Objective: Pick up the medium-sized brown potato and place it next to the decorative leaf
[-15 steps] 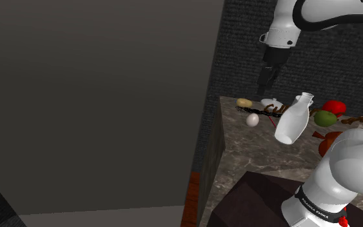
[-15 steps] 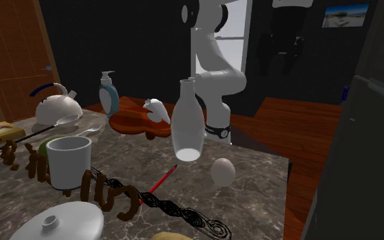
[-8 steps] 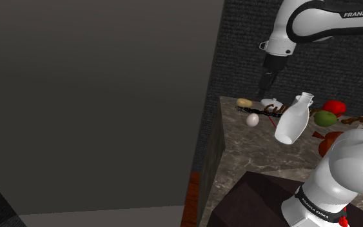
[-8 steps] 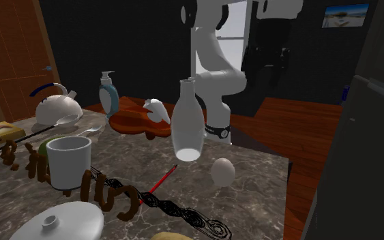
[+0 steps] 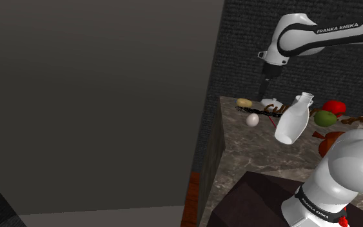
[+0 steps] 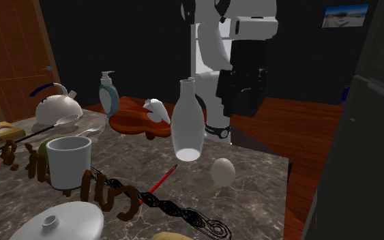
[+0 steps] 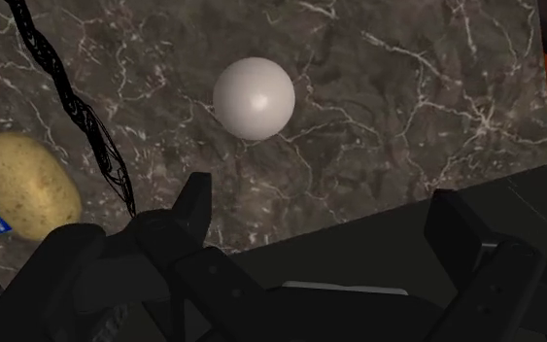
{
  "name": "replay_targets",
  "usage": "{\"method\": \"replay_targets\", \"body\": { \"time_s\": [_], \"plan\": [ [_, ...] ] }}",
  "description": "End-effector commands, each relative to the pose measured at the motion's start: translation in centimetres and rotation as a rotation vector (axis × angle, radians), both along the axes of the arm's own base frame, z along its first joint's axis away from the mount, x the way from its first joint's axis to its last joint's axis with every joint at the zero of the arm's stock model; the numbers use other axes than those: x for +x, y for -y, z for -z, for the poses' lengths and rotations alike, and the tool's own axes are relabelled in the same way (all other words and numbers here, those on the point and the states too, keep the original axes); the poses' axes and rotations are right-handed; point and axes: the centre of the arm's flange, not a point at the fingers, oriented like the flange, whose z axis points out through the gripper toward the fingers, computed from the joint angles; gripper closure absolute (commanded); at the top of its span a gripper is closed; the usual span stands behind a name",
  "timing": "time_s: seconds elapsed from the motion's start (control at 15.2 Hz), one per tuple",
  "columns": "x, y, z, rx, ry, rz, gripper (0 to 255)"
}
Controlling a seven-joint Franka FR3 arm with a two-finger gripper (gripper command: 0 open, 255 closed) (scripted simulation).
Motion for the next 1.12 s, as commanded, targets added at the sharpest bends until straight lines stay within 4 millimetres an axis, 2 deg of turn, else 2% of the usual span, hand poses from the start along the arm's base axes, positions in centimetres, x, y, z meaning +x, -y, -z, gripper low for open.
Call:
{"method": "replay_targets", "body": {
  "time_s": [0.0,0.53,1.06],
  "plan": [
    [0.6,2.3,1.2,0.000,0.008,-0.026,0],
    [4.2,11.1,5.8,0.008,0.041,-0.119,0],
    [8.8,19.4,10.4,0.016,0.073,-0.212,0]
  ]
}}
